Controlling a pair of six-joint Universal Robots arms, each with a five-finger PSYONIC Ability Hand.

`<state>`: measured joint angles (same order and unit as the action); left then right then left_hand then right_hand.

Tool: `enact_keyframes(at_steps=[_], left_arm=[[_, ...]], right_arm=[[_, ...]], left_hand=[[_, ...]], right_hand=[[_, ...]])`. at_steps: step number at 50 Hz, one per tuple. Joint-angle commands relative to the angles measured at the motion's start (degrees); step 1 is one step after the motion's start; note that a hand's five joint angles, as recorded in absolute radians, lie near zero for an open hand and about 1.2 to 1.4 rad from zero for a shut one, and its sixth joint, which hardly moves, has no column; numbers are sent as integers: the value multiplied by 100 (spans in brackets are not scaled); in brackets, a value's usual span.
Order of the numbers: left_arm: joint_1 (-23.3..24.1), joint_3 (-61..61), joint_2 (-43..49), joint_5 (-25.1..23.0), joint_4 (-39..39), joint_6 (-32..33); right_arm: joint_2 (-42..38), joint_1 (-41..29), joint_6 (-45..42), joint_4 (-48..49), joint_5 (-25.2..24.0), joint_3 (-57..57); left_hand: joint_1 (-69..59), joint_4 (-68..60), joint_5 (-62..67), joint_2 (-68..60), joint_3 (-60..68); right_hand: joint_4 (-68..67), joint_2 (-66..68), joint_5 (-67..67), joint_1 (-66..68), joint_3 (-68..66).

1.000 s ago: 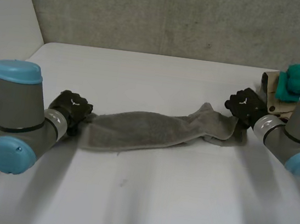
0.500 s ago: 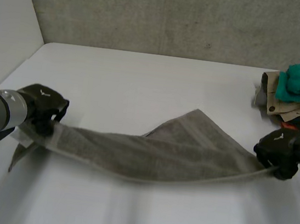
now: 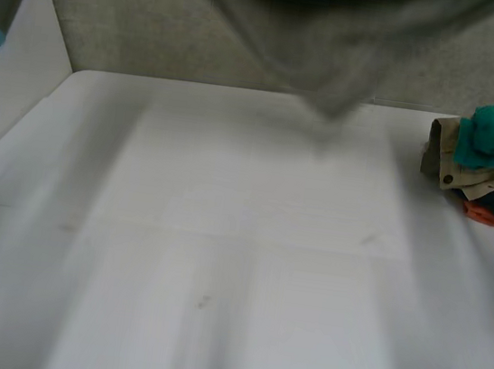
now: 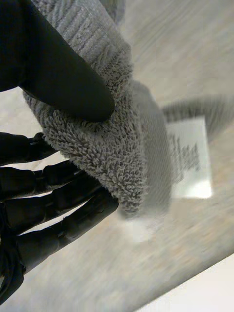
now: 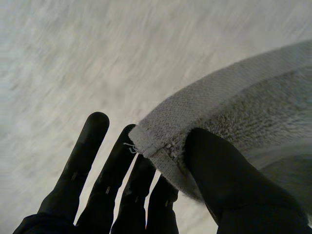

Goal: Fold the laundry.

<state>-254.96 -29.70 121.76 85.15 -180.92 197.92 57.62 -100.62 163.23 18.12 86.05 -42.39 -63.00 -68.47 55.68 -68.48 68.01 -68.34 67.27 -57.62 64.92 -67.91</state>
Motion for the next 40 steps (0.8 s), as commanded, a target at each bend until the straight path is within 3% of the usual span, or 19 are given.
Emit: enact_keyframes(at_steps=[1,13,19,24,29,40], left_arm=[[-71,-1017,-91,-16,-584,-272],[-89,-3356,506,-332,-558,26],[-185,-4130,797,-402,-295,606],[-238,-4447,491,-437,310,836],[-238,-4711,-37,-561,707,766],[16,-5545,-776,-781,541,897]], right_arm=[[346,25,262,535,-228,-919],[-31,130,105,-397,-1283,-2765],[-524,332,-721,-871,-1363,-3328],[-560,508,-1232,-1258,-1389,-3530],[-349,622,-1127,-1399,-1389,-3645],[56,754,-863,-1417,-1398,-3891]], left_hand=[[-1700,-1153,1432,-1152,1199],[-1349,-803,1081,-802,849],[-373,173,105,174,-127],[481,1027,-749,1028,-982],[2434,2980,-2702,2981,-2935],[3697,4244,-3965,4245,-4198]], right_hand=[[-1166,1273,-1238,1508,-1209],[-1166,1273,-1238,1508,-1209],[-1166,1273,-1238,1508,-1209],[-1166,1273,-1238,1508,-1209],[-1166,1273,-1238,1508,-1209],[-1166,1273,-1238,1508,-1209]])
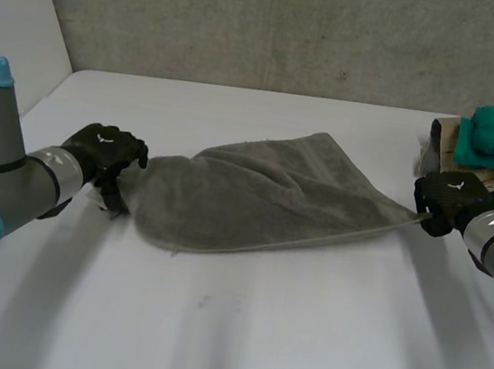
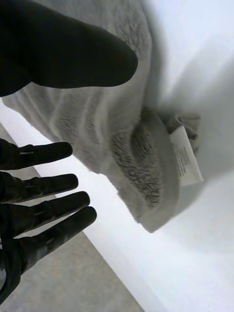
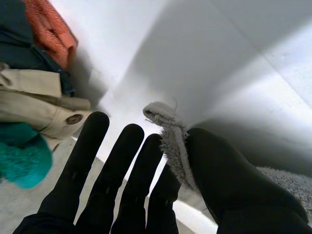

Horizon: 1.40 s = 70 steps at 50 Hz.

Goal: Fold the laundry.

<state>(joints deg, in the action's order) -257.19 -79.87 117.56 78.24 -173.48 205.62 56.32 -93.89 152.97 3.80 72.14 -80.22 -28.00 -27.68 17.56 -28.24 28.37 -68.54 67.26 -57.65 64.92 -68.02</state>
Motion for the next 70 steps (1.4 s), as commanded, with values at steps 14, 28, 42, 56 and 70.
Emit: enact_keyframes(at_steps=[14,28,42,56,70], left_arm=[[1039,-662,477,736,-1293,1278],[995,156,953,842,-1197,1385],[645,-653,-797,745,2448,707],[459,2215,573,885,3040,1516],[336,5588,716,886,-1025,305]], right_arm=[[195,143,146,-2,2,-108],[406,152,128,-169,19,-213],[1302,346,-4070,-4570,-227,-477],[724,-567,-3170,-4012,273,969],[555,-929,687,869,1346,3496]], left_hand=[[115,82,-71,139,-151],[-5200,-5232,5244,-5176,5163],[-5200,-5232,5244,-5176,5163],[-5200,-5232,5244,-5176,5163],[-5200,-5232,5244,-5176,5163]], right_hand=[[-1146,1274,-1235,1508,-1198],[-1146,1274,-1235,1508,-1198],[-1146,1274,-1235,1508,-1198],[-1146,1274,-1235,1508,-1198],[-1146,1274,-1235,1508,-1198]])
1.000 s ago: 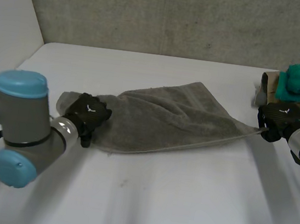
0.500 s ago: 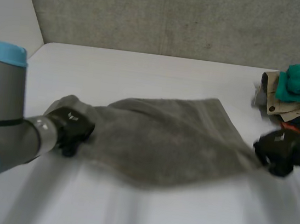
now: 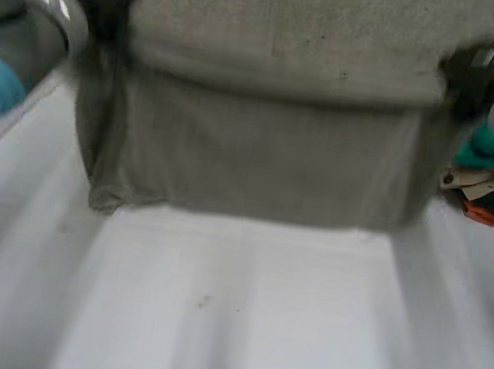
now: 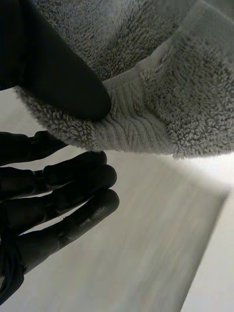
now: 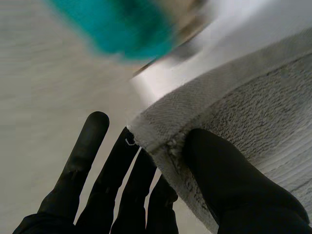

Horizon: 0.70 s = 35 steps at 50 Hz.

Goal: Fold the laundry.

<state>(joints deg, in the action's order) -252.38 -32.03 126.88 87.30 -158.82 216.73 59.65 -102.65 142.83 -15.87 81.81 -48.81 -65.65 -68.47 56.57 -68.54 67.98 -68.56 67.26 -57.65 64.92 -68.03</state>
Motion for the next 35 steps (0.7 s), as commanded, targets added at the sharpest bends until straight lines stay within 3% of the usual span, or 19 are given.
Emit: enact_keyframes(at_steps=[1,4,7,14,22,27,32,35], left_arm=[[-170,778,-252,-3,-2723,-965],[-232,594,-366,-20,-3075,-1308],[-276,383,-419,-38,-3015,-1458],[-504,-900,-761,-134,-2716,-1661],[-645,-3026,-955,-643,-2531,-1722],[-750,-4125,-657,-1004,-2532,-1433],[-830,-4364,-95,-1005,-2426,-765],[-874,-4347,65,-961,-2189,-369]], right_arm=[[284,-62,1817,3183,423,294],[433,-79,1924,4141,555,31],[495,-132,1915,4197,529,-102],[504,-202,1915,3547,169,-629],[382,-36,1828,2897,-332,-1929],[-48,131,1346,2440,-631,-2790],[-409,263,773,2114,-684,-3204],[-463,334,580,2000,-684,-3328]], left_hand=[[-1435,-1153,1343,-1146,1202],[-1435,-1153,1343,-1146,1202],[-1435,-1153,1343,-1146,1202],[-1435,-1153,1343,-1146,1202],[-1435,-1153,1343,-1146,1202],[-1435,-1153,1343,-1146,1202],[-1403,-1121,1311,-1114,1170],[23,305,-115,312,-256]], right_hand=[[-1144,1274,-1235,1508,-1197],[-1144,1274,-1235,1508,-1197],[-1144,1274,-1235,1508,-1197],[-1144,1274,-1235,1508,-1197],[-1144,1274,-1235,1508,-1197],[-1144,1274,-1235,1508,-1197],[-1144,1274,-1235,1508,-1197],[-1144,1274,-1235,1508,-1197]])
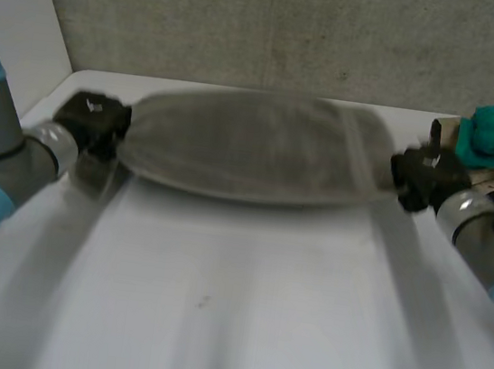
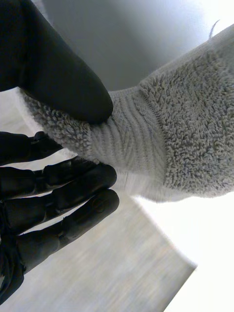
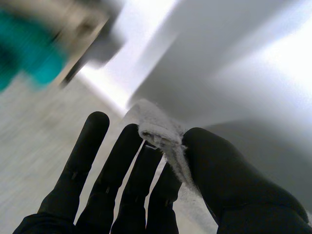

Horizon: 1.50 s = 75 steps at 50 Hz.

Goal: Fold the laundry.

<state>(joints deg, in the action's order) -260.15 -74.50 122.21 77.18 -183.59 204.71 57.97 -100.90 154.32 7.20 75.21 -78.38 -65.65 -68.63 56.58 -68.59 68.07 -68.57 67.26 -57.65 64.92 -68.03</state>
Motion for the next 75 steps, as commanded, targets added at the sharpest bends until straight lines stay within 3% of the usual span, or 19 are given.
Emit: enact_keyframes(at_steps=[1,7,11,36,44,53,59,64,69,75], left_arm=[[-98,-91,532,51,358,912],[77,-204,322,-1,596,992],[131,-467,216,51,579,1018],[-63,-2420,-795,588,-159,1080],[341,-2201,-479,570,-774,983],[1097,-1787,-92,684,-687,649],[1545,-1252,356,1325,-687,605],[1739,-742,743,2142,-739,631],[1704,-487,927,2880,-915,727],[1380,-530,937,3180,-1100,1227]], right_arm=[[-287,176,-561,-316,-24,-397],[-59,246,-395,-325,-33,-502],[82,307,-254,-316,-16,-546],[-85,237,-403,-351,178,-502],[-76,211,-447,-351,169,-546],[-49,246,-456,-351,169,-564],[-41,246,-447,-351,169,-564],[-6,272,-421,-360,169,-564],[30,316,-412,-360,160,-555],[30,352,-420,-412,151,-529]], left_hand=[[443,741,-536,737,-685],[3352,3650,-3444,3646,-3593],[3827,4125,-3919,4121,-4068],[4434,4731,-4526,4728,-4675],[4939,5236,-5031,5233,-5180],[5023,5320,-5115,5317,-5264],[4805,5103,-4898,5099,-5047],[3999,4296,-4091,4293,-4240],[3124,3422,-3217,3418,-3366],[2637,2934,-2729,2931,-2878]], right_hand=[[-1143,1274,-1235,1508,-1197],[-1143,1274,-1235,1508,-1197],[-1143,1274,-1235,1508,-1197],[-1143,1274,-1235,1508,-1197],[-1143,1274,-1235,1508,-1197],[-1143,1274,-1235,1508,-1197],[-1143,1274,-1235,1508,-1197],[-1143,1274,-1235,1508,-1197],[-1143,1274,-1235,1508,-1197],[-1143,1274,-1235,1508,-1197]])
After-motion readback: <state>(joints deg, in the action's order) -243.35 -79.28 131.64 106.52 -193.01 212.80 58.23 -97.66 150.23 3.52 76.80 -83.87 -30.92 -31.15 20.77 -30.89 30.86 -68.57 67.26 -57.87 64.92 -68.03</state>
